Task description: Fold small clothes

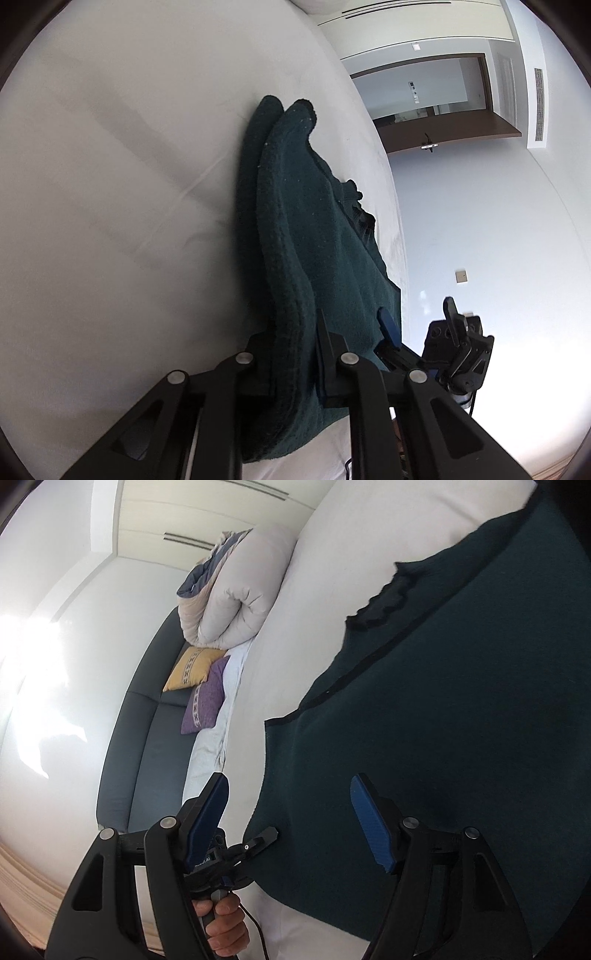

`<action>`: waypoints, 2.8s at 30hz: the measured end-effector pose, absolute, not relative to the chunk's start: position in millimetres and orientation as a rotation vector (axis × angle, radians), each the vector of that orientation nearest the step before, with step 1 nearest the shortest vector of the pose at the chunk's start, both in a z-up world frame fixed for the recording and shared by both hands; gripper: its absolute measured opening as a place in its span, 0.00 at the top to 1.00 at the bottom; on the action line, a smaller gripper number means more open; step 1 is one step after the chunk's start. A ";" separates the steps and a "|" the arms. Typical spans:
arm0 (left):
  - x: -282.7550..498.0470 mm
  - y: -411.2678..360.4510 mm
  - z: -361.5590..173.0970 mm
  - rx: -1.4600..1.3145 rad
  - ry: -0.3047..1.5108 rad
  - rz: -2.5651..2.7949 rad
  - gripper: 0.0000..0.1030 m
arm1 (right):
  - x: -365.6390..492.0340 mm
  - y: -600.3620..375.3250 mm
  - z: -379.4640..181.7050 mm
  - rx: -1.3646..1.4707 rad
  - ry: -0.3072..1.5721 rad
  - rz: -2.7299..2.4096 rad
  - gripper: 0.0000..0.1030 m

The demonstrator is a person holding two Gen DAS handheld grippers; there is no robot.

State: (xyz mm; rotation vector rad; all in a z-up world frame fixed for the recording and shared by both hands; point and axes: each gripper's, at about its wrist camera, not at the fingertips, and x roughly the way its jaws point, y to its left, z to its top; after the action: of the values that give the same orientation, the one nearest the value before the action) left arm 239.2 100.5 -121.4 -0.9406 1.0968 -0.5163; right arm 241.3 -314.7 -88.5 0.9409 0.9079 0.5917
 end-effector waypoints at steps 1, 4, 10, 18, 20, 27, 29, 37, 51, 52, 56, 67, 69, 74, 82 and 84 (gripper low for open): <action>239.8 97.6 -118.6 -0.921 1.091 -0.516 0.86 | 251.6 -306.8 -92.7 0.937 0.933 0.614 0.27; 241.5 87.8 -106.2 -0.854 1.087 -0.490 0.86 | 275.2 -294.4 -111.2 0.961 1.028 0.622 0.27; 248.3 26.0 -55.7 -0.667 1.058 -0.505 0.87 | 285.5 -315.5 -115.9 1.072 1.005 0.652 0.27; 259.2 -122.8 -29.0 -0.461 1.070 -0.640 0.87 | 275.0 -412.5 -115.1 1.303 0.899 0.665 0.24; 258.6 -156.4 -38.6 -0.448 1.089 -0.681 0.87 | 274.8 -438.9 -112.7 1.344 0.866 0.658 0.19; 240.6 -196.8 -71.5 -0.442 1.153 -0.776 0.50 | 276.2 -509.1 -136.4 1.475 0.861 0.596 0.18; 230.4 -188.6 -57.9 -0.429 1.106 -0.801 0.29 | 277.6 -509.9 -131.6 1.431 0.882 0.609 0.18; 219.9 -125.2 -45.7 -0.430 1.002 -0.700 0.27 | 292.4 -489.9 -108.4 1.177 1.029 0.543 0.24; 212.7 -132.1 -49.7 -0.414 1.009 -0.717 0.31 | 293.0 -479.5 -59.7 0.744 1.116 0.367 0.88; 211.9 -135.7 -47.5 -0.406 1.006 -0.726 0.31 | 292.3 -486.3 -53.5 0.737 1.100 0.373 0.88; 209.4 -154.5 -41.6 -0.381 0.999 -0.753 0.31 | 284.6 -515.5 -35.5 0.743 1.046 0.373 0.89; 207.2 -182.2 -53.9 -0.310 1.028 -0.726 0.31 | 276.1 -586.9 -93.9 0.924 1.026 0.329 0.85; 208.8 -183.3 -52.4 -0.300 1.020 -0.724 0.31 | 275.2 -581.9 -97.5 0.948 1.020 0.308 0.83; 207.5 -175.5 -42.2 -0.284 0.969 -0.689 0.31 | 241.3 -578.4 -64.5 0.805 0.946 0.179 0.70; 212.3 -190.5 -49.4 -0.168 0.979 -0.648 0.31 | 176.0 -529.6 -7.5 0.698 0.860 0.377 0.70; 212.1 -194.1 -55.8 -0.131 1.009 -0.645 0.31 | 178.1 -523.4 -27.8 0.680 0.933 0.339 0.70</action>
State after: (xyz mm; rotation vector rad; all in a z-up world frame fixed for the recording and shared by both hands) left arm 212.1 -194.1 -55.8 -0.1312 1.0088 -0.6452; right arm 178.1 -523.4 -27.8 0.6796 0.9333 0.3387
